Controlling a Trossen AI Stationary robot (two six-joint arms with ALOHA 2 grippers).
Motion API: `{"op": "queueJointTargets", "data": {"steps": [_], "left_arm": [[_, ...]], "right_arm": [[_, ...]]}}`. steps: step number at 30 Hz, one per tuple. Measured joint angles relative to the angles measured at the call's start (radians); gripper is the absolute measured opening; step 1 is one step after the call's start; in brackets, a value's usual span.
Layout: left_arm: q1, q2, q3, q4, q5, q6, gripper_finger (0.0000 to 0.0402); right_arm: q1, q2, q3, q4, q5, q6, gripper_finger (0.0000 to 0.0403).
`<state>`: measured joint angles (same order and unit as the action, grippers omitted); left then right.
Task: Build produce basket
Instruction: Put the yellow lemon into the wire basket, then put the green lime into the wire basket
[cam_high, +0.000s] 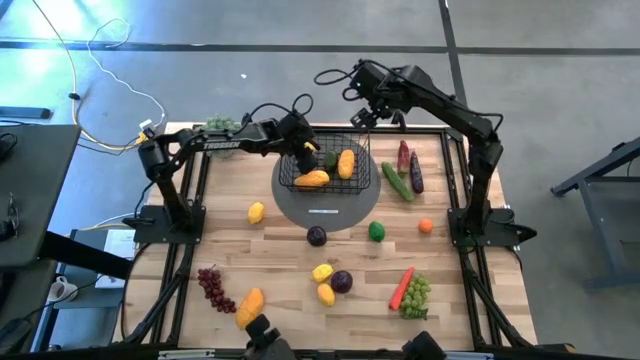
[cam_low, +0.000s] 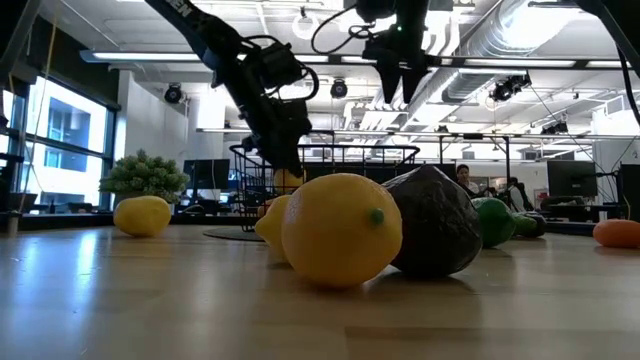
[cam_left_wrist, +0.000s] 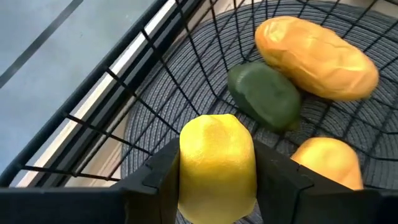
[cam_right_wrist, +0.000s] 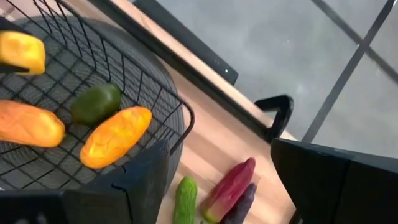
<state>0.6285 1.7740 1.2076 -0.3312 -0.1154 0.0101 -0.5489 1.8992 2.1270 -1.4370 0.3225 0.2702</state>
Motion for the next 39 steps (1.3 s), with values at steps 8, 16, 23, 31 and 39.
{"op": "queueJointTargets", "data": {"steps": [8, 16, 23, 31, 39], "left_arm": [[0.001, 0.002, 0.000, -0.002, 0.001, 0.000, 0.0180], [0.001, 0.002, 0.000, -0.003, 0.025, 0.001, 0.0225], [0.005, 0.002, 0.014, -0.021, 0.010, 0.048, 0.0233], [0.011, 0.001, 0.171, -0.177, -0.001, 0.109, 0.0234], [0.028, -0.035, 0.262, -0.371, -0.007, 0.136, 0.0234]], "right_arm": [[0.032, 0.000, -0.048, -0.033, -0.001, 0.103, 0.0263], [0.069, 0.000, -0.048, -0.104, -0.001, 0.185, 0.0263], [0.111, 0.000, -0.048, -0.134, 0.031, 0.180, 0.0263], [0.158, 0.000, -0.048, -0.134, 0.045, 0.176, 0.0263], [0.196, -0.027, -0.048, -0.134, 0.043, 0.277, 0.0263]]}}
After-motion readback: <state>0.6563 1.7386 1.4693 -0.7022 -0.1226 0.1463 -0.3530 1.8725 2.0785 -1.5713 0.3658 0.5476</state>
